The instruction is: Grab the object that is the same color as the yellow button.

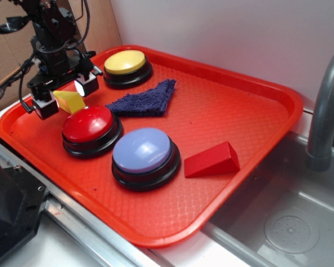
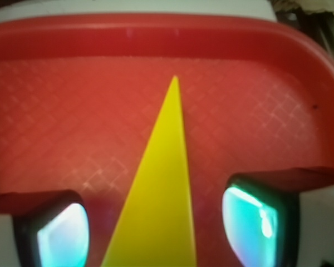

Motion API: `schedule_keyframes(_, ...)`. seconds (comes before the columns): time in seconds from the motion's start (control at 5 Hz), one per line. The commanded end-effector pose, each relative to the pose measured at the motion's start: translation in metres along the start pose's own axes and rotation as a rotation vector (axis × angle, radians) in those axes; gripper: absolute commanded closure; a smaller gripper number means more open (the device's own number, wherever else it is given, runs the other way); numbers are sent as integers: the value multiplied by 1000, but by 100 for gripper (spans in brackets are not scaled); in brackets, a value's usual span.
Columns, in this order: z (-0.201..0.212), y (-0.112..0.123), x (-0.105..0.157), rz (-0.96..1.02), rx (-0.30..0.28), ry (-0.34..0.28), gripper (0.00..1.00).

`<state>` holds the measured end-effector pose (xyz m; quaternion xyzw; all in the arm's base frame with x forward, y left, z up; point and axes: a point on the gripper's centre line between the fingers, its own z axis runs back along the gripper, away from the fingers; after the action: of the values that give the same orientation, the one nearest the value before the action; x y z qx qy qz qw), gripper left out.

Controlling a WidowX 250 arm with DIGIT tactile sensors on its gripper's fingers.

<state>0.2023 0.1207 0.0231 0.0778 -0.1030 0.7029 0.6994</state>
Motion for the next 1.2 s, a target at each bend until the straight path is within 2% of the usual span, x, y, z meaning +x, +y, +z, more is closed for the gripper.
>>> schedule_keyframes(0.0, -1, 6, 11, 29, -32, -7, 100)
schedule_keyframes(0.2, 3, 6, 12, 21, -41, -8, 100)
schedule_keyframes(0.4, 22, -1, 16, -125, -63, 9, 100)
schedule_keyframes(0.6, 52, -13, 16, -340, -62, 16, 100)
schedule_keyframes(0.8, 84, -29, -1, -551, -79, 26, 100)
schedule_keyframes(1.0, 125, -37, -45, -787, -167, 27, 100)
